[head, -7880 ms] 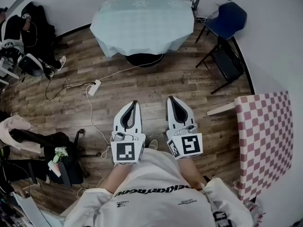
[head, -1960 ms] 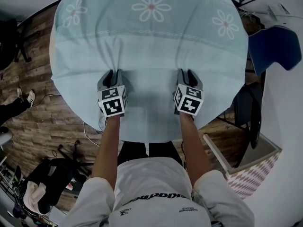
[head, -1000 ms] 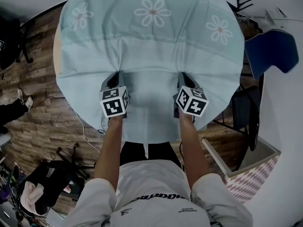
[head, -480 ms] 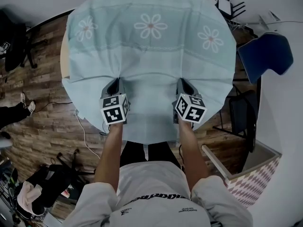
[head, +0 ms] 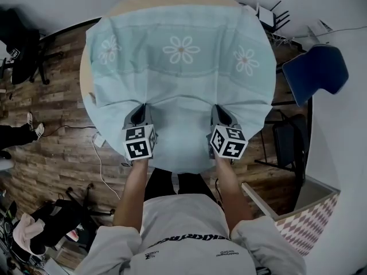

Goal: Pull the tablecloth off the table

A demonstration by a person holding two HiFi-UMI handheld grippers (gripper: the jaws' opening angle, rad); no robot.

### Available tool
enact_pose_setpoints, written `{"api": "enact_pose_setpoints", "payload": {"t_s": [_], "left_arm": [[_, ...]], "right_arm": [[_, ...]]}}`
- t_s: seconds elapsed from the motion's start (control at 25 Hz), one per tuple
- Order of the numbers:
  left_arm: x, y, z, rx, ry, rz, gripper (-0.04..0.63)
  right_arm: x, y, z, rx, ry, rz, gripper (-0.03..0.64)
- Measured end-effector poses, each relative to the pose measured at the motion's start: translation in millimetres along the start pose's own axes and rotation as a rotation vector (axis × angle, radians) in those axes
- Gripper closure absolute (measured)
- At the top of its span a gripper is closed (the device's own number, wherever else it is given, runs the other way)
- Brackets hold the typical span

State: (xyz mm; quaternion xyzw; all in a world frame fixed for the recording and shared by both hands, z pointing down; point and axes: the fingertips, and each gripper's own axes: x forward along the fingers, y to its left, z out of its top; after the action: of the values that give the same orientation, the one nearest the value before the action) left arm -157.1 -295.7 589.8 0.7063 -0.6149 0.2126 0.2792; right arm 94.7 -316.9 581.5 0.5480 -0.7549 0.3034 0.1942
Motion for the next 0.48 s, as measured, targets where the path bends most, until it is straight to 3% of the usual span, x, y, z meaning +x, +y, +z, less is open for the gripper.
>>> {"api": "enact_pose_setpoints", "payload": {"t_s": [0.48], "left_arm": [[-97, -36, -10, 0.027, -0.058, -0.041, 0.58]], "right_arm": [[-95, 7, -14, -0.046, -0.044, 0.068, 0.58]]}}
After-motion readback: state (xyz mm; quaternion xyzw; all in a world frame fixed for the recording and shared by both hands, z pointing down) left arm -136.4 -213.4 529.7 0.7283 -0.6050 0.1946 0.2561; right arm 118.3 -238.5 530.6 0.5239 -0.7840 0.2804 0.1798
